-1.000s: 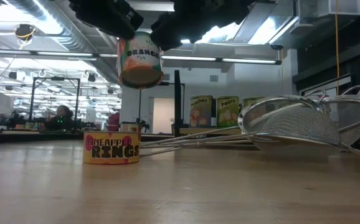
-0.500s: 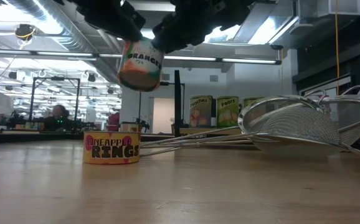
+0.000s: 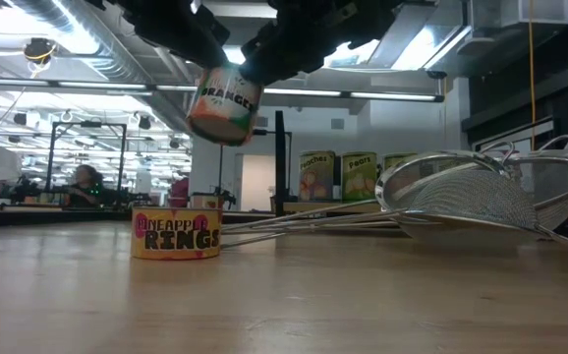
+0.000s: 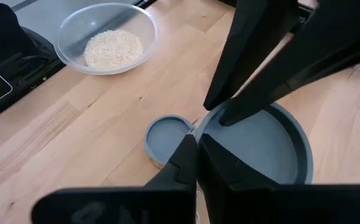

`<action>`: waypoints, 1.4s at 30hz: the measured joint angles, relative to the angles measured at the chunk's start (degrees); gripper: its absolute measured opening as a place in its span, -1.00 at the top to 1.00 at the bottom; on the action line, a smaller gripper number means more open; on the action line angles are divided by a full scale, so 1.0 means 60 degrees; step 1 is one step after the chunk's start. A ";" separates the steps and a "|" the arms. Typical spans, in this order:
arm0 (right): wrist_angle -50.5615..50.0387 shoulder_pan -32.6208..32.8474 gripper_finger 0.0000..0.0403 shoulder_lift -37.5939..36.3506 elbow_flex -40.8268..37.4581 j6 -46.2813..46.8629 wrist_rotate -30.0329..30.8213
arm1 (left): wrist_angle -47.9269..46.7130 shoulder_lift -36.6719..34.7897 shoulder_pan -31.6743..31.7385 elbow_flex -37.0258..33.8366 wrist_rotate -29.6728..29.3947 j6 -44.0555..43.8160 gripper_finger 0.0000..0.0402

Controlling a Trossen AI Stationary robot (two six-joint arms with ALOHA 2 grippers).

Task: Pick and place cans onto a shelf
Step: Put the canned orange on the shelf

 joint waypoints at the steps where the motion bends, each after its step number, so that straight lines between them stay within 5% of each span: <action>1: -0.0058 0.0004 0.97 -0.0013 -0.0002 0.0002 0.0048 | -0.0010 -0.0001 0.0000 0.0000 -0.0022 -0.0001 0.78; 9: -0.1450 0.0015 0.97 -0.0304 0.0367 -0.0010 0.0045 | 0.0034 -0.0015 0.0000 0.0006 -0.0025 0.0001 0.57; 25: -0.5706 0.0003 0.97 -0.2910 0.0750 -0.0038 0.1518 | -0.0044 -0.0011 -0.0011 0.0000 0.0000 -0.0023 0.57; 35: -0.5885 -0.1286 0.97 -0.4772 -0.1866 -0.0627 0.2647 | -0.0023 -0.0011 -0.0007 0.0000 0.0001 -0.0074 0.57; 42: -0.5349 -0.2915 0.95 -0.4973 -0.3278 -0.1162 0.2956 | -0.0016 -0.0011 -0.0007 0.0000 0.0002 -0.0071 0.57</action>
